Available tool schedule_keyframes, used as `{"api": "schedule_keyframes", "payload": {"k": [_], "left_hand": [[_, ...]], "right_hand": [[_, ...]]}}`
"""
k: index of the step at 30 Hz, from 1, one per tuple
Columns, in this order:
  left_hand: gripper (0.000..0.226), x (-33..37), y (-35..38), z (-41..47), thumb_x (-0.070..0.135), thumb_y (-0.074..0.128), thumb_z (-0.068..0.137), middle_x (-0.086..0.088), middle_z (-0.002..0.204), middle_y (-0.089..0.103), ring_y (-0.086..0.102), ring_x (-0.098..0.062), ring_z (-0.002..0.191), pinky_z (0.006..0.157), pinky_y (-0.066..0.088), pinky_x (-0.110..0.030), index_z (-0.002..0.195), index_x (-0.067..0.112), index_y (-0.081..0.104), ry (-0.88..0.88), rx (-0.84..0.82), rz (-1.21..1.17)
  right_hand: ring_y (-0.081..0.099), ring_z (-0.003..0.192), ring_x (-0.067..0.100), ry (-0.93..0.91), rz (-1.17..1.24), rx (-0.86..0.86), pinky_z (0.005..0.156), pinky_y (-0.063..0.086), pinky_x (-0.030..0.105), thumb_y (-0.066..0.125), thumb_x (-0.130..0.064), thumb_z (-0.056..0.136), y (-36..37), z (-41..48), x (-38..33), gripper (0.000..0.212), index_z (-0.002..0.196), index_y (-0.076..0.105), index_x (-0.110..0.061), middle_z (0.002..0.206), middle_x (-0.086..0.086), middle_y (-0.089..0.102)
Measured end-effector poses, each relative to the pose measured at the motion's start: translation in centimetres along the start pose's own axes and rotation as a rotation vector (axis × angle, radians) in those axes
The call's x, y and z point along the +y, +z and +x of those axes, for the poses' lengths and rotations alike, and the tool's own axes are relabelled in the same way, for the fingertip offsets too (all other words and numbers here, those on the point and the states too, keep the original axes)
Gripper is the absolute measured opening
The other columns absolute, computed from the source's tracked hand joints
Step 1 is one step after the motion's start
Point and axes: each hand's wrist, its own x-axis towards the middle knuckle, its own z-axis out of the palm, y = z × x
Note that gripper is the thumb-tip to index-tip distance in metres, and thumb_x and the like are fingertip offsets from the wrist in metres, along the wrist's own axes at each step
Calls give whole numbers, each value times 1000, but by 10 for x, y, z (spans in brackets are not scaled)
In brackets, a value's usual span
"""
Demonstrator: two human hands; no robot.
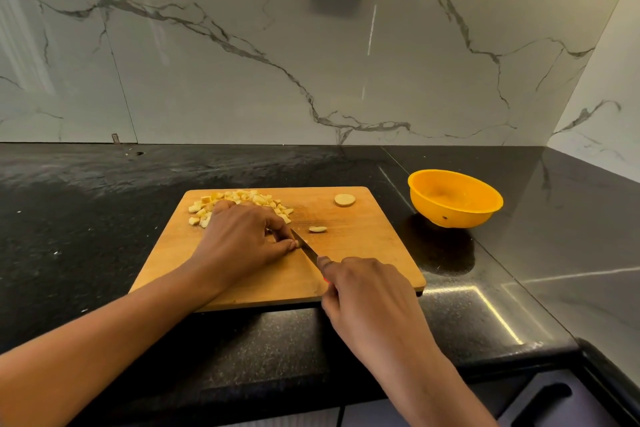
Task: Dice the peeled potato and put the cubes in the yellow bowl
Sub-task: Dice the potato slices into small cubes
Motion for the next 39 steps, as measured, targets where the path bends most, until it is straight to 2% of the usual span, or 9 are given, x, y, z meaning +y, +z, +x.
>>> {"api": "schedule_keyframes", "payload": {"k": [6,12,16,24,26,28,30,34,39], "left_hand": [[19,2,3,-1,54,59,84,28,72,44,38,6,72,81,24,-29,93,39,64,-6,-16,3],[8,-9,-7,3,43,68,80,26,75,52,50,2,75,87,46,-40,85,38,65,-32,82,-96],[9,-22,-14,7,41,71,79,28,70,55,56,2,74,87,46,-44,85,40,65,-76,192,-115],[34,-45,-24,14,23,71,82,12,107,68,60,-6,95,93,47,-51,114,31,65,-108,298,-206],[38,-48,-26,15,22,70,83,5,114,67,60,-15,104,93,46,-54,119,29,62,-84,302,-215],[40,-49,-26,15,21,68,85,0,119,65,56,-19,111,94,45,-48,123,28,59,-29,314,-207],[43,-48,-26,14,22,66,86,4,124,61,50,-14,117,95,43,-44,126,31,54,60,309,-193],[46,-46,-28,11,59,36,91,20,137,42,28,1,130,100,30,-36,133,40,42,302,164,-75],[69,-48,-26,12,74,2,86,17,152,11,-11,6,139,113,-1,-30,143,37,17,398,-20,117]], "right_hand": [[50,85,18,-43,-11,-34,61,32,28,39,-22,100,-19,-12,4,36,134,50,-26,97,-2,56],[51,80,7,-39,55,129,55,32,17,42,-35,98,-41,-23,19,44,141,39,-43,107,-13,62],[45,71,6,13,77,198,49,26,14,47,-32,96,-29,7,28,45,139,43,-43,99,-12,65],[51,84,13,-158,-40,156,55,29,20,41,-31,99,-5,39,32,46,144,35,-40,105,-5,56],[57,77,13,-199,-71,188,56,34,22,53,-29,94,0,37,33,47,139,44,-39,97,-4,58],[54,54,9,-238,-125,223,43,28,18,81,-27,71,6,34,34,51,119,66,-35,77,-7,59],[50,45,7,-269,-172,235,39,17,14,92,-26,50,10,32,36,58,105,73,-32,69,-8,57],[54,57,9,-267,-221,222,36,32,17,93,-17,47,12,24,42,68,109,71,-32,77,-3,58],[55,64,10,-203,-229,187,39,33,15,94,-13,46,10,19,53,75,115,69,-29,84,0,59]]}}
